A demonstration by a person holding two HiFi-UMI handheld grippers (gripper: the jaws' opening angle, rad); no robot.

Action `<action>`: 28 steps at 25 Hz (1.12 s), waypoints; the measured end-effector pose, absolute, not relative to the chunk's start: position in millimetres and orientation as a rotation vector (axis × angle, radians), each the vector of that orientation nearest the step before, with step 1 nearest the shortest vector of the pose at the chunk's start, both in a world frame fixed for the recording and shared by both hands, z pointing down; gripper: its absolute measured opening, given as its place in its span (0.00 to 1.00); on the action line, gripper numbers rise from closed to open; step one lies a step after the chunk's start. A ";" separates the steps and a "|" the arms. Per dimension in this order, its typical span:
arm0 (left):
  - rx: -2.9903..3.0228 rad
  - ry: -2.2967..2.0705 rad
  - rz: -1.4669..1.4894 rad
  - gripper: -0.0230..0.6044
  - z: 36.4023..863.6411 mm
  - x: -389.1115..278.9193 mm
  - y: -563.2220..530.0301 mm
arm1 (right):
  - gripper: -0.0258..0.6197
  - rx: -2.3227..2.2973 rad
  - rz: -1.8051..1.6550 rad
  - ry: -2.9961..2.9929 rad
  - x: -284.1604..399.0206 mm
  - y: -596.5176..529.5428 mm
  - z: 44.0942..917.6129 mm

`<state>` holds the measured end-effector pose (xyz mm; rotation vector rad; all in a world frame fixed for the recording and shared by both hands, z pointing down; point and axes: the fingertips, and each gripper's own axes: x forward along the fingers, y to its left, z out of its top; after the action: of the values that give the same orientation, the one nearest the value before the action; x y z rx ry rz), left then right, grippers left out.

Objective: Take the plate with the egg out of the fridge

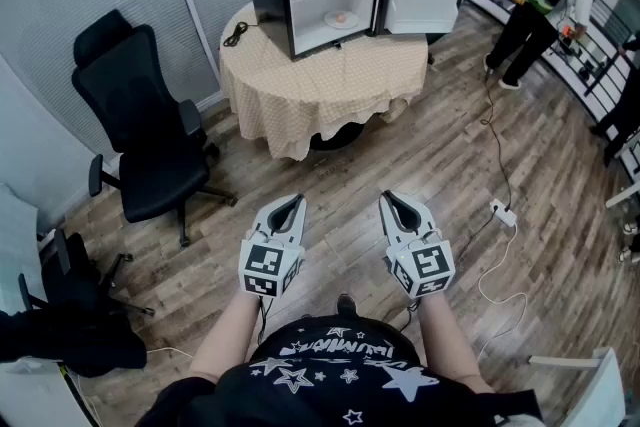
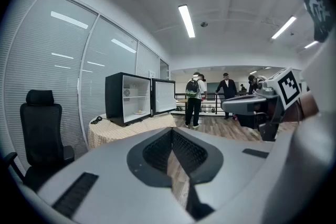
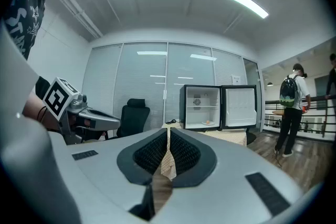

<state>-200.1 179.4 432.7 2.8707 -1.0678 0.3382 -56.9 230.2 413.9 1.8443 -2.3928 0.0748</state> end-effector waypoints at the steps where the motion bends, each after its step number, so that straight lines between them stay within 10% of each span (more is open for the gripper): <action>1: 2.869 -1.069 0.337 0.05 432.4 -202.4 178.7 | 0.10 1.842 0.082 -2.402 -59.8 228.3 413.4; 28: 2.855 -1.063 0.264 0.05 444.8 -272.3 209.9 | 0.10 1.860 0.075 -2.421 -126.7 262.7 428.4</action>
<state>-272.3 209.9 444.8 2.8552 -1.0632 0.2638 -126.7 262.7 428.4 1.8598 -2.4206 0.0755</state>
